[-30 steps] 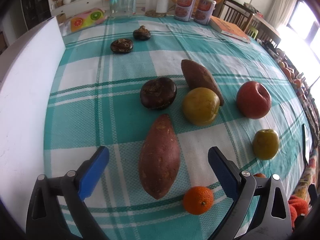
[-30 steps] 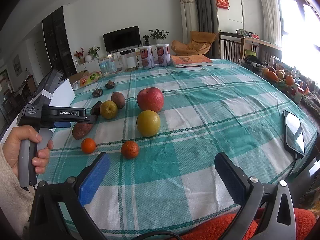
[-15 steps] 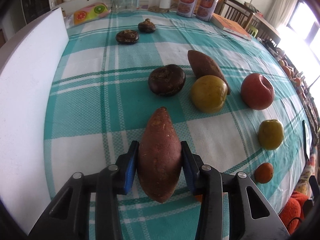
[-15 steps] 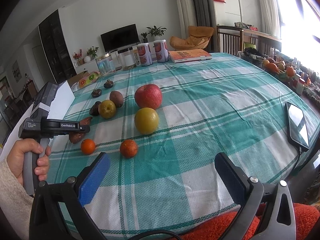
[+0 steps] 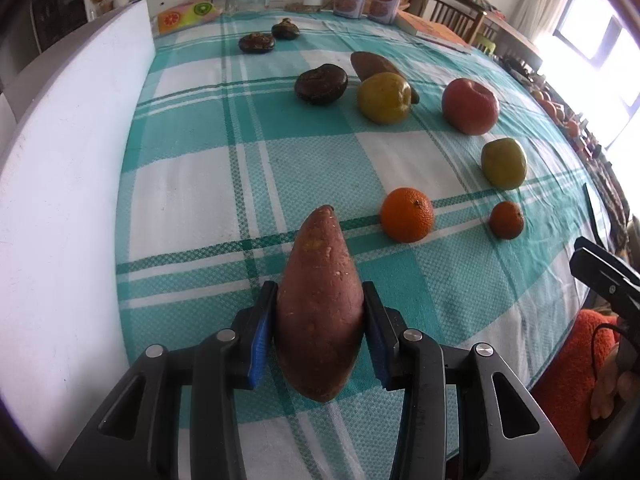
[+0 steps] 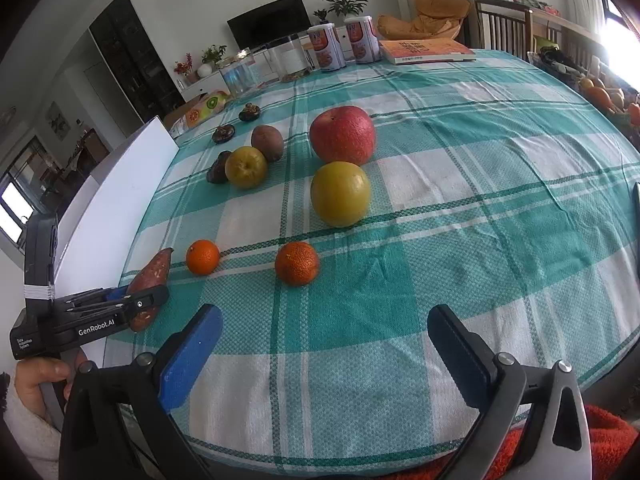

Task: Organize fruits
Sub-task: 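Grasp a small tangerine with the right tool while the left tool holds the sweet potato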

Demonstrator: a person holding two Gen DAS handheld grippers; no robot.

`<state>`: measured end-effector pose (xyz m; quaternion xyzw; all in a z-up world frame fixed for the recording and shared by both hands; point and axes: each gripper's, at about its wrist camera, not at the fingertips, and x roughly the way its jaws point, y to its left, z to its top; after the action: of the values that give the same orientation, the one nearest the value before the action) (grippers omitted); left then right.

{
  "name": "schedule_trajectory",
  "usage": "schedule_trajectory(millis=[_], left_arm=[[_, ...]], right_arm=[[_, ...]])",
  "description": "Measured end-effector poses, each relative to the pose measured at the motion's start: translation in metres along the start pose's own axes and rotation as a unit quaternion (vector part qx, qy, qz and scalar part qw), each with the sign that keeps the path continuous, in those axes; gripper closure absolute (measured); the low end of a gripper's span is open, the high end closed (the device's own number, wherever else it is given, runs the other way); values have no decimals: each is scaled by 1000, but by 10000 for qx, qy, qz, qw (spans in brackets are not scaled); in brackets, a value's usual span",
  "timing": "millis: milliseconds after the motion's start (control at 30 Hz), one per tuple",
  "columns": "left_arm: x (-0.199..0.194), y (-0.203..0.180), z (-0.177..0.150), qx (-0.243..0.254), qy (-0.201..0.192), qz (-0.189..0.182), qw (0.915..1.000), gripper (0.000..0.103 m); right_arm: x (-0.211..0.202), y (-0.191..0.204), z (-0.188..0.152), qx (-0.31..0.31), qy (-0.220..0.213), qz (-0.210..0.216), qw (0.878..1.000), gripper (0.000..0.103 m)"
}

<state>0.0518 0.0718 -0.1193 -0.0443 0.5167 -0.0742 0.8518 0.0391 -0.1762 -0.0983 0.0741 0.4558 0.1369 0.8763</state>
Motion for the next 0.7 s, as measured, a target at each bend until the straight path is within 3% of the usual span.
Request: schedule_trajectory(millis=[67,167,233,300,433,533,633,700], left_arm=[[-2,-1,-4,14,-39,0,10000,61],[-3,-1,-8,-28,-107,-28,9999,61],[-4,0,-9,-88,-104,-113,9998,61],[-7,-1,-12,-97,-105,-193,9997,61],[-25,-5,-17,-120,-200,-488,9985,61],[-59,-8,-18,-235,-367,-965,9944,61],[-103,0,-12,-365,-687,-1327,9881,61],[-131,16,-8,-495,-972,-1275,9858,61]], right_arm=[[15,3,8,-14,209,124,9997,22],[49,7,18,-7,617,275,9977,36],[61,10,22,-62,594,139,9981,46],[66,13,27,-122,549,91,9984,73],[50,8,23,295,495,469,9972,73],[32,17,23,537,591,967,9921,73],[8,54,32,362,566,1546,9857,73],[-4,91,39,53,539,1921,9799,73]])
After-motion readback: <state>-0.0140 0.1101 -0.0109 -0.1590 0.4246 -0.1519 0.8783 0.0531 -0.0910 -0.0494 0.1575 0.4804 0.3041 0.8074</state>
